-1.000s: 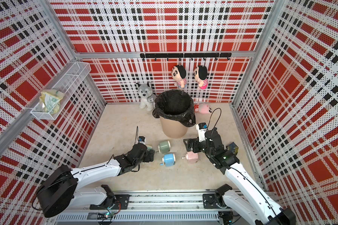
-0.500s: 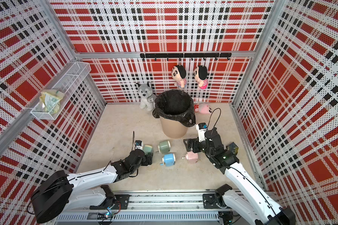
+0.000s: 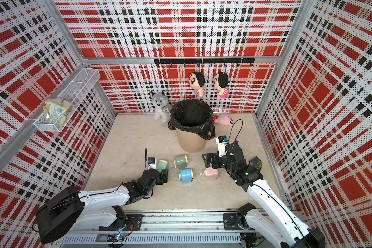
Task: Take out the pencil sharpener tray and clean the shavings
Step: Pick up the pencil sharpener from the center of the board.
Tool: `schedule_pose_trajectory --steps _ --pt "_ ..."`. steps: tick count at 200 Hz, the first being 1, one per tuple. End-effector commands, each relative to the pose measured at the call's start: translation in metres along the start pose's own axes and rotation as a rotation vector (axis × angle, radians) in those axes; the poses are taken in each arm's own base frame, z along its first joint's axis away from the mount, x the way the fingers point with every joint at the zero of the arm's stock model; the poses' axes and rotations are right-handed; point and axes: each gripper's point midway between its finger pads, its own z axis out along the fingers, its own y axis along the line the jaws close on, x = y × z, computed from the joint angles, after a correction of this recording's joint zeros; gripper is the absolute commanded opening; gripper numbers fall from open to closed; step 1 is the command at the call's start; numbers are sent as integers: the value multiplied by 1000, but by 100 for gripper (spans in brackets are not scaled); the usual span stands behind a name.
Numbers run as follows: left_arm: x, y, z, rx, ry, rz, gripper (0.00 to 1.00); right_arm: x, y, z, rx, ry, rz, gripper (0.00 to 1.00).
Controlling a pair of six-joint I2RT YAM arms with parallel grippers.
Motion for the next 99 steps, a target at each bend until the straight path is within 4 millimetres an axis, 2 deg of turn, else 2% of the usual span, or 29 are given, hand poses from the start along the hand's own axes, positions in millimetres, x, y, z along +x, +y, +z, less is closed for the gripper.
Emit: schedule_pose_trajectory --steps 1,36,75,99 --pt "-4 -3 2 6 -35 8 86 3 0 0 3 7 -11 100" --pt "0 -4 7 7 -20 27 77 5 -1 2 5 17 -7 100" --pt "-1 -7 8 17 -28 39 57 5 -1 4 6 21 -7 100" --pt "-7 -14 5 44 -31 44 50 -1 1 2 1 11 -9 100"
